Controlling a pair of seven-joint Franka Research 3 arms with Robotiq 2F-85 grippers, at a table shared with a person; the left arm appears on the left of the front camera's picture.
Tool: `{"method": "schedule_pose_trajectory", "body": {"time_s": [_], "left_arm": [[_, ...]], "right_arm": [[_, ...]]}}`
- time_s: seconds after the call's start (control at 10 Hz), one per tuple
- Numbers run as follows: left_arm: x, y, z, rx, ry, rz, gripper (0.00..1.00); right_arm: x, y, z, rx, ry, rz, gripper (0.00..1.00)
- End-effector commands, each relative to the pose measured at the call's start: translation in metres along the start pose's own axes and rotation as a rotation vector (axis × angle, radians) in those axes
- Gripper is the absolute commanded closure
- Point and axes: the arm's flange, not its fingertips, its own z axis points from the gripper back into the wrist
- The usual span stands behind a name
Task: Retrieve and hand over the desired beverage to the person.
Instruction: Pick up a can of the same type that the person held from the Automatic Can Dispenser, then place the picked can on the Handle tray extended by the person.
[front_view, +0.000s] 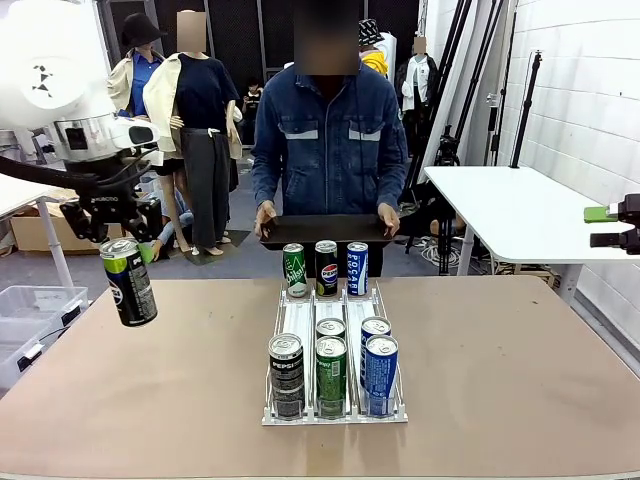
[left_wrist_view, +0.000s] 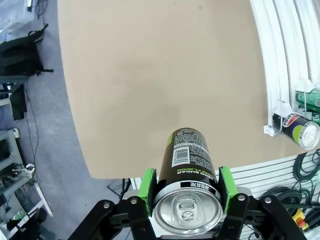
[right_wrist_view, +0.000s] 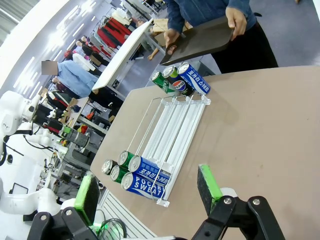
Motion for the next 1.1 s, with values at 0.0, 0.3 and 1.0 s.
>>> {"method": "schedule_pose_trajectory", "body": {"time_s": [0.0, 0.3, 1.0], "left_arm": [[-0.0067, 0.0020, 0.0036, 0.003, -0.025, -0.031, 1.00], [0.0000, 0.0000, 0.0000, 0.000, 0.000, 0.000, 1.00], [0.0000, 0.0000, 0.0000, 0.000, 0.000, 0.000, 1.00]], "right_arm": [[-0.0002, 0.0003, -0.0007, 0.003, 0.000, 0.005, 0.00], [-0.0002, 0.0003, -0.0007, 0.003, 0.000, 0.005, 0.00], [-0.0002, 0.0003, -0.0007, 0.003, 0.000, 0.005, 0.00]]}}
